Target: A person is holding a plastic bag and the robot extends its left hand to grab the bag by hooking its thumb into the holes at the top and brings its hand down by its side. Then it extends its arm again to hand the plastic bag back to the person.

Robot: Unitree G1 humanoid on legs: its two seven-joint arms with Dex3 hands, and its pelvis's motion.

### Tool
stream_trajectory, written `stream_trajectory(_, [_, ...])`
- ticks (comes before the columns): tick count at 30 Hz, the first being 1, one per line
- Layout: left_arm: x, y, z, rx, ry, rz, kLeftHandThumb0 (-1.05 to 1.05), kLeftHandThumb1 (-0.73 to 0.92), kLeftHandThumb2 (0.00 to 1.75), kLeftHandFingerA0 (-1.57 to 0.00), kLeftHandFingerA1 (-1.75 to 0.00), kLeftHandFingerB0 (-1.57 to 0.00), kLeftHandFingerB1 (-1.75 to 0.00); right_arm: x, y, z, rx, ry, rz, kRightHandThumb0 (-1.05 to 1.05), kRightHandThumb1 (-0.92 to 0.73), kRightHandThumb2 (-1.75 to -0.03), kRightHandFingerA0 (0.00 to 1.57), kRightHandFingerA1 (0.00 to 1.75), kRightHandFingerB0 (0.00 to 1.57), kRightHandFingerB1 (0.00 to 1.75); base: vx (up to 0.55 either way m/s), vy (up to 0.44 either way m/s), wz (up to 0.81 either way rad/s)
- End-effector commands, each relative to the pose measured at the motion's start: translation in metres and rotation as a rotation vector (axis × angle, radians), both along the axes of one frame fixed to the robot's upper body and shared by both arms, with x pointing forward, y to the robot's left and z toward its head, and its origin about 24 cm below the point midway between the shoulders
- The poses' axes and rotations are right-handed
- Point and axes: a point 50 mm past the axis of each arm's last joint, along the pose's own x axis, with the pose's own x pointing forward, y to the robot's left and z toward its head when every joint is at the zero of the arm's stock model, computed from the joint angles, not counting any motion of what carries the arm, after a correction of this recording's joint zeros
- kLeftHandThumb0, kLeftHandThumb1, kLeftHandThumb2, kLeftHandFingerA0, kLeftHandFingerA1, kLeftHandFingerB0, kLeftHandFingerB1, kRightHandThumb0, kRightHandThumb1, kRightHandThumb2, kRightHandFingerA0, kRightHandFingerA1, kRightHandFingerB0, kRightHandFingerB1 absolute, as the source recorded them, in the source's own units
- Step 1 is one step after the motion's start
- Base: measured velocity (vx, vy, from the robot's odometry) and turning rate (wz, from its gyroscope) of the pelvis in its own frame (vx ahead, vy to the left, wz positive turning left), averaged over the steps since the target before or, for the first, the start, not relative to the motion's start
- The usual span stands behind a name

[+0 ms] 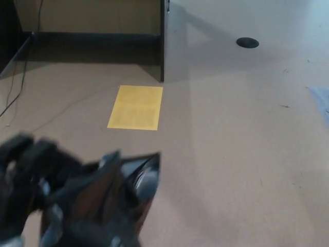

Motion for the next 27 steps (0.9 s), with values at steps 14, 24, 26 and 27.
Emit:
stream_trajectory(14, [0.073, -0.127, 0.168, -0.026, -0.193, -0.178, -0.12, 0.73, 0.78, -0.89, -1.68, -0.73, -1.29, 0.003, -0.009, 0.006, -0.012, -0.026, -0.047, -0.29, -0.69, -0.60, 0.76, 0.55, 0.52, 0.40, 0.00, 0.000, 0.00])
stream_trajectory(24, [0.065, -0.162, 0.212, -0.077, -0.270, -0.241, -0.16, 0.58, 0.97, -1.25, -1.40, -0.78, -1.15, 0.007, -0.009, 0.009, -0.008, -0.044, -0.036, -0.27, -0.68, -0.60, 0.79, 0.68, 0.54, 0.41, 0.00, 0.000, 0.00])
stream_trajectory(26, [0.063, -0.164, 0.213, -0.086, -0.258, -0.260, -0.11, 0.73, 0.73, -0.91, -1.73, -0.63, -1.43, 0.006, -0.009, 0.008, -0.012, -0.042, -0.030, -0.27, -0.68, -0.60, 0.80, 0.66, 0.55, 0.41, 0.00, 0.000, 0.00])
stream_trajectory(27, [0.062, -0.165, 0.214, -0.092, -0.252, -0.269, -0.11, 0.73, 0.73, -0.91, -1.73, -0.63, -1.43, 0.006, -0.009, 0.008, -0.012, -0.040, -0.029, -0.27, -0.68, -0.60, 0.80, 0.66, 0.55, 0.41, 0.00, 0.000, 0.00])
